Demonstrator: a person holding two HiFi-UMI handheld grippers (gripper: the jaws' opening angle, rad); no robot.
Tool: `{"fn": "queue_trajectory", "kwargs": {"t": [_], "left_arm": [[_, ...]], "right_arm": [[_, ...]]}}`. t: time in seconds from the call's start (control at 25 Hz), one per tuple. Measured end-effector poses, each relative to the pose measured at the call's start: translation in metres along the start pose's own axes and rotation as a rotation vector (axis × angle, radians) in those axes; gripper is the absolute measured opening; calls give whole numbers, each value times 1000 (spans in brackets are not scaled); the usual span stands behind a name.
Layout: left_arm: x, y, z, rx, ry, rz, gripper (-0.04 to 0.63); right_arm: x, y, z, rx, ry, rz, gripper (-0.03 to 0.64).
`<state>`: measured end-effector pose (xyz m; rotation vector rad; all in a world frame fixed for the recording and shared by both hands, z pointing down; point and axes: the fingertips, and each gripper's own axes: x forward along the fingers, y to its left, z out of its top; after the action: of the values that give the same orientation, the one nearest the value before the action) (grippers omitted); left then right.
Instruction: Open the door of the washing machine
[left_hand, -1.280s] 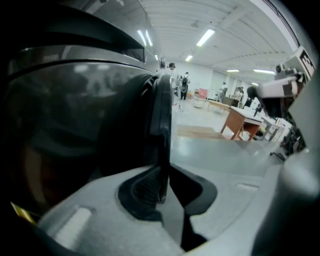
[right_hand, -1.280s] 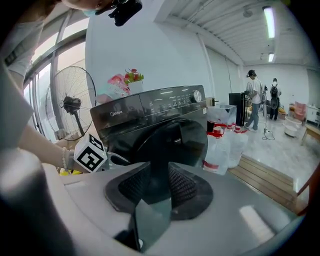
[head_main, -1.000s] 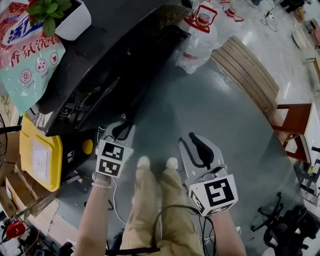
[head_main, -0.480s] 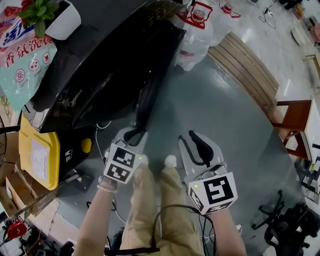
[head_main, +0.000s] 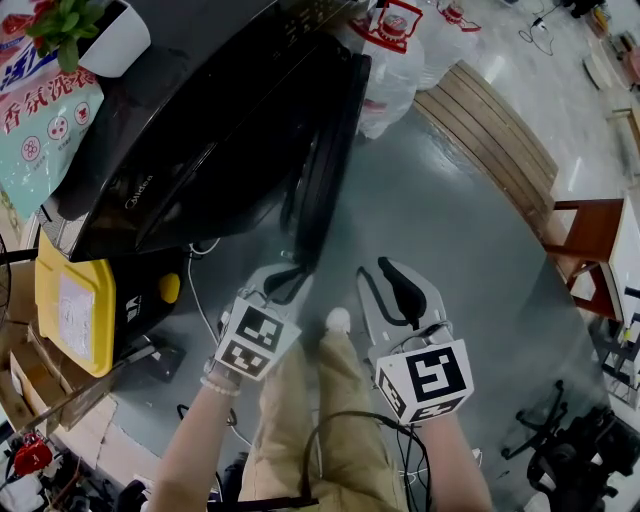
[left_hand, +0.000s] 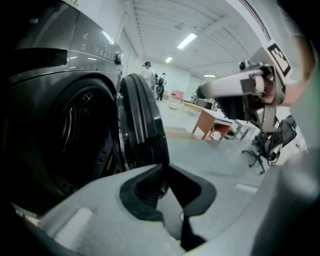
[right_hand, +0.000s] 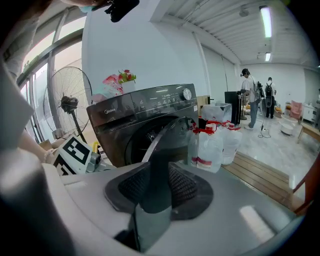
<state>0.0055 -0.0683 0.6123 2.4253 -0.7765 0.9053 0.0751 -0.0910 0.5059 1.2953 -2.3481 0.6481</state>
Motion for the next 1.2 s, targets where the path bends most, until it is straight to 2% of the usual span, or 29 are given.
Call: {"fn": "queue_trajectory", "kwargs": {"t": [0.12,0.36,0.52,0.88,1.2], "left_arm": [[-10,0,2,2,-20,12,-6],[-40,16,10,-26,-73,95,-6],[-56,23,15,-54,-100,139,-6],[-75,31,26,-83,-148,187,-6],[-76,29,25,-74,-144,193,-6]], "right_arm": [[6,0,1,-3,3,8,113],[24,1,3,0,9,4,155],[40,0,-1,11,40,-12,158],[67,1,-11,86,73,-35,186],[71,0,-12,81,70,-62,184]]}}
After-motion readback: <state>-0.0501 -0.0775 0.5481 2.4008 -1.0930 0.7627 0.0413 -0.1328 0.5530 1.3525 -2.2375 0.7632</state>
